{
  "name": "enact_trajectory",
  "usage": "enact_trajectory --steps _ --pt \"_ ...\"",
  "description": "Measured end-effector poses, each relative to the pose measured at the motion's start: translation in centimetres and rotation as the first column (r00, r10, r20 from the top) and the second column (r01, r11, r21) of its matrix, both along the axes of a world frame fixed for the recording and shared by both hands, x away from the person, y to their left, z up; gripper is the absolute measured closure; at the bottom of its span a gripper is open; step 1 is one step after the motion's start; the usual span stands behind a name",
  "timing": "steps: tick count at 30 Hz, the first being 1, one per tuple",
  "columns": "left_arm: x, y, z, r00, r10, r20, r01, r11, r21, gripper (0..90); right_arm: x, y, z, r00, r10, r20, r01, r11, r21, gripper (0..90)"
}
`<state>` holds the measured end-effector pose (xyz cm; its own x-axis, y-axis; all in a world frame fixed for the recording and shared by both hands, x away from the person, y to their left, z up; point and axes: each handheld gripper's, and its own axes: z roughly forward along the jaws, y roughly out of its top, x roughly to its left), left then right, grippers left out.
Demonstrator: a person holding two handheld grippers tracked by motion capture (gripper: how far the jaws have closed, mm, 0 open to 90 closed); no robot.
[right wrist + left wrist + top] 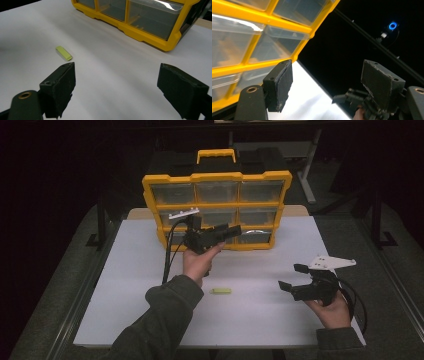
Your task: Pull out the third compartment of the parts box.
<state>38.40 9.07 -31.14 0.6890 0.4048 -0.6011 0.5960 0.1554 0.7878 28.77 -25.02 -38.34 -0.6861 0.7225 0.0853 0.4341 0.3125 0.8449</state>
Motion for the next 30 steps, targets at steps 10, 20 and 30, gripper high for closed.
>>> enact_trajectory --steps 10,20,30 --pt "1.9 -2.6 1.5 0.9988 0.047 -0.012 -0.048 0.9980 -0.042 35.7 0.0 -0.3 0.1 1.0000 -0.005 0.001 0.005 1.000 0.007 14.0" --pt "3.7 -4.9 2.4 0.9934 0.115 0.002 -0.114 0.9900 -0.083 45.4 0.0 -0.7 0.2 0.9997 -0.021 0.009 0.021 0.999 0.029 13.6" --pt "4.9 -6.6 3.1 0.9806 0.196 0.014 -0.190 0.9662 -0.174 60.7 0.0 -0.9 0.3 0.9999 -0.007 0.012 0.006 0.999 0.040 14.1"
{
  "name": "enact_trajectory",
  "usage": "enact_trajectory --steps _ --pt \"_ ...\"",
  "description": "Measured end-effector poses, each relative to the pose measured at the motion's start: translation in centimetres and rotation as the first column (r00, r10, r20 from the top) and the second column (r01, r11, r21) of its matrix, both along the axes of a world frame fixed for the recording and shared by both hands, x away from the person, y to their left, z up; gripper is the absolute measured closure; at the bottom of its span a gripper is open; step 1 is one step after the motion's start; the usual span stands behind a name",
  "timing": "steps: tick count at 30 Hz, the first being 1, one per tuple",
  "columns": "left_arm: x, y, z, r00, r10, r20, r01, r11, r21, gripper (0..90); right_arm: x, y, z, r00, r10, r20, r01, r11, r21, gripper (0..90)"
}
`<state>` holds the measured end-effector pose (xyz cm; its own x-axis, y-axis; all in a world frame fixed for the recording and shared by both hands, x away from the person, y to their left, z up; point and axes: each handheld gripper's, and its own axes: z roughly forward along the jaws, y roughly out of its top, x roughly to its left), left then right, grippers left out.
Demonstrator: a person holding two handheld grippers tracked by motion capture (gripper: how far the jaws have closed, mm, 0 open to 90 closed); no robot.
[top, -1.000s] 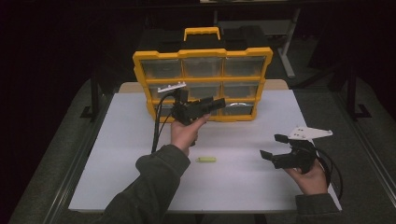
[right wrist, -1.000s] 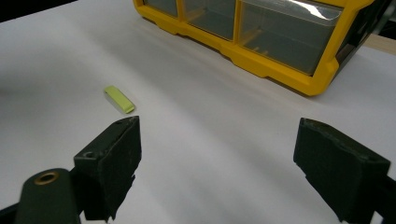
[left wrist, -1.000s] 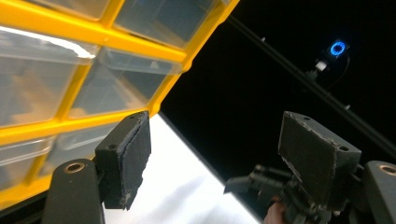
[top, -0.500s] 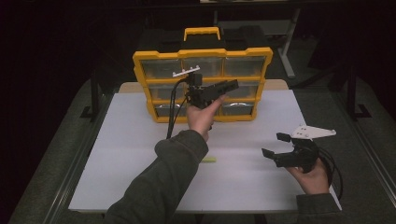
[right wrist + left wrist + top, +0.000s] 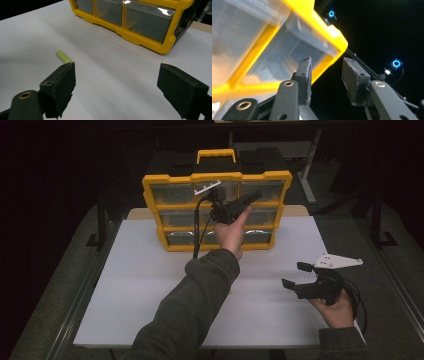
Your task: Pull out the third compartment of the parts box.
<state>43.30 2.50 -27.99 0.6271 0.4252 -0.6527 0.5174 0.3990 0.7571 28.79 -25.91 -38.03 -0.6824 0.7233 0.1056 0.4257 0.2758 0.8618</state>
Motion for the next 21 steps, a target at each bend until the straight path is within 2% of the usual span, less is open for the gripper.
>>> enact_trajectory --steps 3,8,11,21 --pt "0.2 -0.2 0.2 0.9998 0.022 0.003 -0.022 0.9998 -0.004 63.5 0.0 -0.1 0.0 1.0000 0.000 -0.004 0.000 1.000 0.001 14.1" --pt "0.7 -0.6 -0.4 0.9998 0.017 -0.011 -0.017 0.9998 -0.012 69.2 0.0 -0.4 0.1 1.0000 -0.007 0.005 0.007 1.000 0.016 14.1" --pt "1.0 -0.7 -0.6 0.9996 0.023 -0.017 -0.023 0.9991 -0.036 71.0 -0.1 -0.4 0.1 1.0000 -0.005 0.004 0.005 1.000 0.018 14.1" --pt "1.7 -0.6 -0.8 0.9993 0.037 -0.010 -0.037 0.9971 -0.066 78.3 -0.2 -0.6 0.4 0.9996 -0.019 0.021 0.018 1.000 0.025 14.1"
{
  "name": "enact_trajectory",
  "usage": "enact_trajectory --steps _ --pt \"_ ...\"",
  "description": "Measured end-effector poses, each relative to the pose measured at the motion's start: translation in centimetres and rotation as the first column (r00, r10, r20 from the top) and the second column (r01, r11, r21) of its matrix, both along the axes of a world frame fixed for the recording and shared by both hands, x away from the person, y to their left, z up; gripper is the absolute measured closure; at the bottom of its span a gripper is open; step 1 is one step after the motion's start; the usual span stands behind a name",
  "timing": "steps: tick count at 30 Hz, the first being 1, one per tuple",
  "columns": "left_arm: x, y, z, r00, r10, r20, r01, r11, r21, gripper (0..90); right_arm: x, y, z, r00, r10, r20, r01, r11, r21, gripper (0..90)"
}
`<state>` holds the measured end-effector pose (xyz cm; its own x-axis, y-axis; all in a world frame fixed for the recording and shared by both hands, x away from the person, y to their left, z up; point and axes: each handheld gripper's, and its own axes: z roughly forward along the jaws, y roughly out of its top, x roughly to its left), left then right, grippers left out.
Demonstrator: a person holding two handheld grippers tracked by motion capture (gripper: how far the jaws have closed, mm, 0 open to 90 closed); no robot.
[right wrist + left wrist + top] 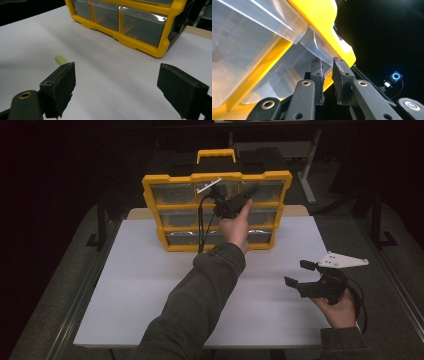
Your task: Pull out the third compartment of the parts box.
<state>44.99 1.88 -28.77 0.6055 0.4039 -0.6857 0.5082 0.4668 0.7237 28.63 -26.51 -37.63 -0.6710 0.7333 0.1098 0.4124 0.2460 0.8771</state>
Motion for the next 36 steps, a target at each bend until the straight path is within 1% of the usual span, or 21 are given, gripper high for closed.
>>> enact_trajectory --steps 4,6,12,14,16,18,21,23,26,29,32,36 --pt "0.1 0.0 0.1 1.0000 0.002 -0.001 -0.002 1.0000 -0.008 79.2 0.0 0.0 -0.1 1.0000 0.004 0.001 -0.004 1.000 -0.005 14.1" --pt "0.1 -0.1 0.1 1.0000 0.002 0.002 -0.002 1.0000 0.000 79.2 0.1 0.0 -0.1 1.0000 0.004 -0.002 -0.004 1.000 -0.004 14.1" --pt "-0.1 -0.1 0.1 0.9998 0.000 -0.019 0.000 0.9997 -0.024 79.8 0.1 0.2 -0.3 0.9999 0.010 -0.010 -0.010 1.000 -0.008 14.1" --pt "-0.1 0.0 0.2 0.9998 -0.003 -0.022 0.003 0.9999 -0.015 79.8 0.1 0.3 -0.3 0.9998 0.013 -0.015 -0.013 1.000 -0.009 14.1" --pt "-0.1 0.1 0.2 0.9994 -0.007 -0.033 0.006 0.9998 -0.020 79.8 0.1 0.3 -0.4 0.9998 0.014 -0.015 -0.014 1.000 -0.011 14.1" --pt "-0.2 0.2 0.1 0.9994 -0.013 -0.034 0.012 0.9994 -0.032 79.8 0.2 0.4 -0.4 0.9997 0.017 -0.015 -0.017 1.000 -0.016 14.1" --pt "-0.3 0.3 0.1 0.9986 -0.015 -0.051 0.012 0.9988 -0.048 79.8 0.2 0.5 -0.6 0.9996 0.020 -0.021 -0.021 1.000 -0.023 14.1" --pt "-0.4 0.4 0.0 0.9986 -0.020 -0.048 0.017 0.9984 -0.054 80.1 0.2 0.7 -0.7 0.9996 0.021 -0.021 -0.022 0.999 -0.031 14.1" --pt "-0.5 0.5 0.0 0.9984 -0.027 -0.050 0.024 0.9977 -0.064 80.4 0.2 1.1 -1.0 0.9991 0.026 -0.034 -0.027 0.999 -0.040 14.1" --pt "-0.7 0.6 -0.1 0.9980 -0.034 -0.053 0.030 0.9975 -0.064 80.3 0.3 1.4 -1.2 0.9988 0.030 -0.039 -0.033 0.998 -0.059 14.1" --pt "-0.9 0.7 -0.1 0.9980 -0.039 -0.049 0.036 0.9972 -0.066 80.4 0.3 1.4 -1.3 0.9986 0.028 -0.045 -0.031 0.998 -0.057 14.1" --pt "-1.1 0.8 -0.1 0.9976 -0.044 -0.053 0.041 0.9968 -0.069 80.3 0.4 1.3 -1.3 0.9988 0.025 -0.041 -0.028 0.998 -0.058 14.1"
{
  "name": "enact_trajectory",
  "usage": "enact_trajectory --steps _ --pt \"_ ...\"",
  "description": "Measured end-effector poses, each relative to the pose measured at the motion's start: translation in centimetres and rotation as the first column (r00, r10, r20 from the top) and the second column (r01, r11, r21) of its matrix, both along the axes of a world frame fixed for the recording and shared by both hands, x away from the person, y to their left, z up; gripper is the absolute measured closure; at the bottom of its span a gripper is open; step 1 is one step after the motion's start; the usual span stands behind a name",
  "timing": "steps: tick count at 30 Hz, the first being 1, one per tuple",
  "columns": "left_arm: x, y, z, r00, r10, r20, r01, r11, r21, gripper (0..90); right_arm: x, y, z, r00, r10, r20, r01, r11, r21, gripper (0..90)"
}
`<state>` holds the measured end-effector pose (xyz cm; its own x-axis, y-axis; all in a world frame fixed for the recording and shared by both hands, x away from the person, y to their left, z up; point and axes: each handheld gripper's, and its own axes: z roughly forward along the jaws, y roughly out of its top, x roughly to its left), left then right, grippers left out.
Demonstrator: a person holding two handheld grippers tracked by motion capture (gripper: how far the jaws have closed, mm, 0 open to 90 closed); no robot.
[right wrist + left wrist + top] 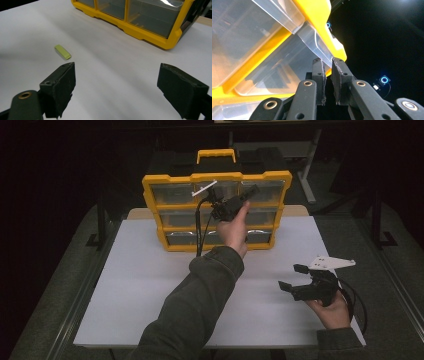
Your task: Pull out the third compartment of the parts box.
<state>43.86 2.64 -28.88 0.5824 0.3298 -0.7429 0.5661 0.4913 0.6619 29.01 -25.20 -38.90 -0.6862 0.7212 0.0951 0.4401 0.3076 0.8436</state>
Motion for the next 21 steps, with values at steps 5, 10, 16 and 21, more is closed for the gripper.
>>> enact_trajectory --steps 5,10,16,21 --pt "-0.4 0.1 0.1 0.9999 -0.011 0.005 0.011 0.9999 0.004 80.3 0.0 0.0 -0.1 1.0000 0.001 -0.001 -0.001 1.000 -0.006 14.1" --pt "-0.8 0.3 0.0 0.9997 -0.023 0.010 0.023 0.9997 -0.006 80.3 0.0 0.1 -0.1 1.0000 0.003 -0.006 -0.003 1.000 -0.005 14.1" --pt "-1.3 0.4 0.0 0.9993 -0.035 0.012 0.035 0.9994 -0.003 80.4 0.0 0.2 -0.1 0.9999 0.005 -0.009 -0.005 1.000 -0.009 14.1" --pt "-1.7 0.6 -0.1 0.9988 -0.046 0.013 0.046 0.9989 -0.004 80.4 0.0 0.2 -0.2 1.0000 0.005 -0.006 -0.005 1.000 -0.011 14.1"
